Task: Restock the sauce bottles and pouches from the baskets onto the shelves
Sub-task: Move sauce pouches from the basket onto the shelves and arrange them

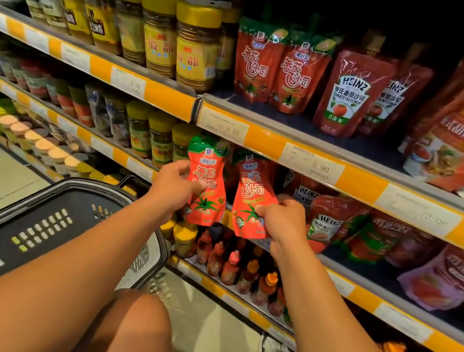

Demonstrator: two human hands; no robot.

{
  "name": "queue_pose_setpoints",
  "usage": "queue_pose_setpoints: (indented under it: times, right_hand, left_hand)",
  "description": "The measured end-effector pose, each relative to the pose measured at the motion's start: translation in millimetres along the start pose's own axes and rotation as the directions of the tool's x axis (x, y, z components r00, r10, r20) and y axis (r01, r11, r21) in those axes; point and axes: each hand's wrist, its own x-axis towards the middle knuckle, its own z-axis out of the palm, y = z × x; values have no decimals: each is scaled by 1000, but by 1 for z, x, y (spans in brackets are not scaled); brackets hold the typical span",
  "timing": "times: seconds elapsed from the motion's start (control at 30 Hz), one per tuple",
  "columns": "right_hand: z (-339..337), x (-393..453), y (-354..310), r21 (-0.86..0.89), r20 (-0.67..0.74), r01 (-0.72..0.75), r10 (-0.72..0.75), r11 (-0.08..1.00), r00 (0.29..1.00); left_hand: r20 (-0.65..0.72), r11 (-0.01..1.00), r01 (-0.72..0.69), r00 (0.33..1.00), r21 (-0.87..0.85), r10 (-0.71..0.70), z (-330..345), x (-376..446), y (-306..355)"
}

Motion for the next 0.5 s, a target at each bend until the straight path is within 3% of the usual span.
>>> queue_pose_setpoints:
  times: [0.5]
  right_hand:
    - [35,20,15,42,-229,227,-212,973,950]
  left_hand:
    - [-22,973,-223,974,58,224,17,33,5]
